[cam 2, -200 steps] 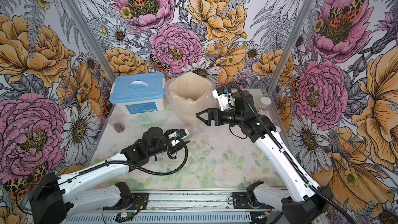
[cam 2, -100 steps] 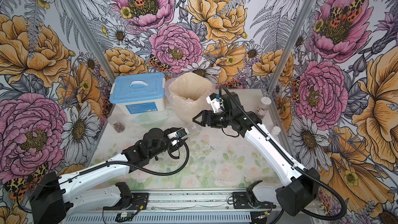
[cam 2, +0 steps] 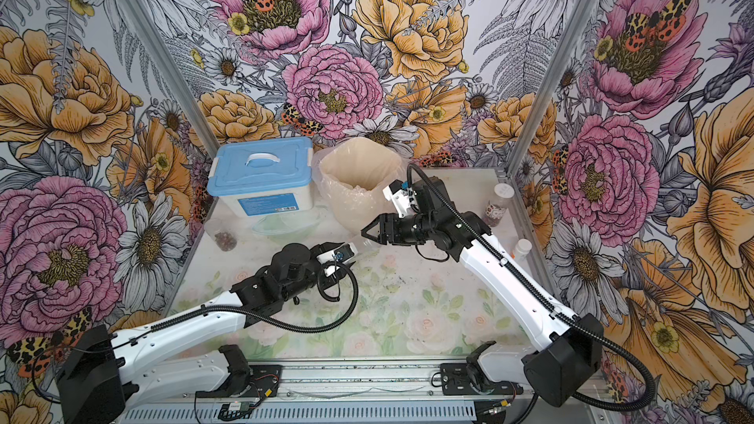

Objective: Empty the moldy dried flower tea in the jars
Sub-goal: Unscrew the lid from the jar.

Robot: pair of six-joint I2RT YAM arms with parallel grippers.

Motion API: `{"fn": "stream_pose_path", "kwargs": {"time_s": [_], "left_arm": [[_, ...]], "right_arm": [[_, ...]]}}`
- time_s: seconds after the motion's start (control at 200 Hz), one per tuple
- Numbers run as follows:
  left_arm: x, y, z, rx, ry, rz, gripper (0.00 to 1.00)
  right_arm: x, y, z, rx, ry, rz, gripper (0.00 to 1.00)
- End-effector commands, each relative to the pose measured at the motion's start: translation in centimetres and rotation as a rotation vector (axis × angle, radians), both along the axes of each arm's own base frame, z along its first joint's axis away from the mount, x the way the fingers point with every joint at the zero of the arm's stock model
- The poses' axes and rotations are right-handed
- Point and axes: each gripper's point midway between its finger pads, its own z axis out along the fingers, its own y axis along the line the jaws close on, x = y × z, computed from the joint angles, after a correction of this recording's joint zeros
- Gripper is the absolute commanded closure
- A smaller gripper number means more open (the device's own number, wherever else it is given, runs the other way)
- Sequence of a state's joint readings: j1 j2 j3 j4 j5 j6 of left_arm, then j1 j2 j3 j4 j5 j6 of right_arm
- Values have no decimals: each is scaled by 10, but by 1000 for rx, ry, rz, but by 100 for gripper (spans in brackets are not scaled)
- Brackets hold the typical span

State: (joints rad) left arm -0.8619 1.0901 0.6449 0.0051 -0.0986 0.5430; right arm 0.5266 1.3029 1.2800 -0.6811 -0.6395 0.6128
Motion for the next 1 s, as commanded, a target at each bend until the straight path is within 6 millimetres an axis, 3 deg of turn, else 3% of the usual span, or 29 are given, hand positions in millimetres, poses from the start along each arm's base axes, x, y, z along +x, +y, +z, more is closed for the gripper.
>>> {"fn": "stream_pose_path", "kwargs": {"time_s": [0.0, 0.205, 0.45, 0.77, 0.995], "left_arm": [[1, 0, 6, -13, -30, 6, 51], [0, -1, 6, -15, -27, 3, 51], [-13, -10, 9, -95, 61, -89, 51], [-60, -34, 24, -259, 321, -413, 51], [-69, -38, 23, -261, 409, -473, 51]], "right_arm": [[-6, 5, -7, -1, 19, 34, 40], [-8, 6, -9, 0, 21, 44, 51], [-16, 7, -4, 10, -64, 141, 54], [-31, -14, -2, -49, -439, 333, 55], [-32, -21, -3, -100, -585, 384, 55]]}}
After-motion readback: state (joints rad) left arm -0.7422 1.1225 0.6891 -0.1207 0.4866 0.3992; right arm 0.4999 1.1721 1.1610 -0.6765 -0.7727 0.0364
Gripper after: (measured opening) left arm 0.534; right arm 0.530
